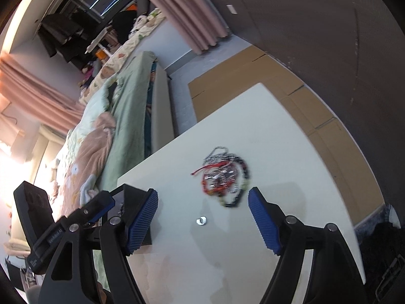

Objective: Organize jewelry
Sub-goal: 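Drop the butterfly pendant into the box with the right tool, then return both tools to the pile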

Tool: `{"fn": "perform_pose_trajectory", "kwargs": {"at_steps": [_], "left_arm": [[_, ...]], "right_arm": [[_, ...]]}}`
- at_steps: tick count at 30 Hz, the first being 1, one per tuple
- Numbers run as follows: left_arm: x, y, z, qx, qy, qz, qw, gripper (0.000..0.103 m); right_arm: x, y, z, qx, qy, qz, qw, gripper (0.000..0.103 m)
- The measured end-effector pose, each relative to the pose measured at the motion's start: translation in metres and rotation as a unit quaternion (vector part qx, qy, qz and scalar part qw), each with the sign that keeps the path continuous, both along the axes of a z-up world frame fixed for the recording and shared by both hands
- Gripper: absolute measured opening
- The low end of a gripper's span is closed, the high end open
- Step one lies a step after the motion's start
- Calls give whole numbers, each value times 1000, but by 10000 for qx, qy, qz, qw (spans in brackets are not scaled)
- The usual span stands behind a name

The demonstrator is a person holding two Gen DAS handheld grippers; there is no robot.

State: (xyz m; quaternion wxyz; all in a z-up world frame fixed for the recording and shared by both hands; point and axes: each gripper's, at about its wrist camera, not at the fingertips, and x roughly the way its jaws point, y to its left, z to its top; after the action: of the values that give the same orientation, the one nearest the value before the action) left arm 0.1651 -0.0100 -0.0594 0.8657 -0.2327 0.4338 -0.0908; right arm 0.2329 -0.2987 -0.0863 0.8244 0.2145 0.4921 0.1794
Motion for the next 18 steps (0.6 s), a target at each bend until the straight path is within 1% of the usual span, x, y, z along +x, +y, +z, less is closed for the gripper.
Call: {"fn": "perform_pose_trajectory", "kwargs": {"at_steps": [5,7,12,16,18], "left_arm": [[10,-20,-14,46,161,-148,9997,41],[16,-28,-20,54,238,-203,9995,38],[28,-42,-35,99,415,-285,9987,26],[38,-57,-47,257,543,-336,9976,22],[41,-61,-51,301,586,-350,9972,19]], "right_arm": [[3,-19,-4,-80,90,-162,9998,73],[4,-24,-4,-98,108,-214,9997,73],[7,-37,-5,-143,128,-351,9992,73],[7,-44,-4,-154,91,-407,9990,73],[7,-48,-4,-240,86,-463,9986,72]]}}
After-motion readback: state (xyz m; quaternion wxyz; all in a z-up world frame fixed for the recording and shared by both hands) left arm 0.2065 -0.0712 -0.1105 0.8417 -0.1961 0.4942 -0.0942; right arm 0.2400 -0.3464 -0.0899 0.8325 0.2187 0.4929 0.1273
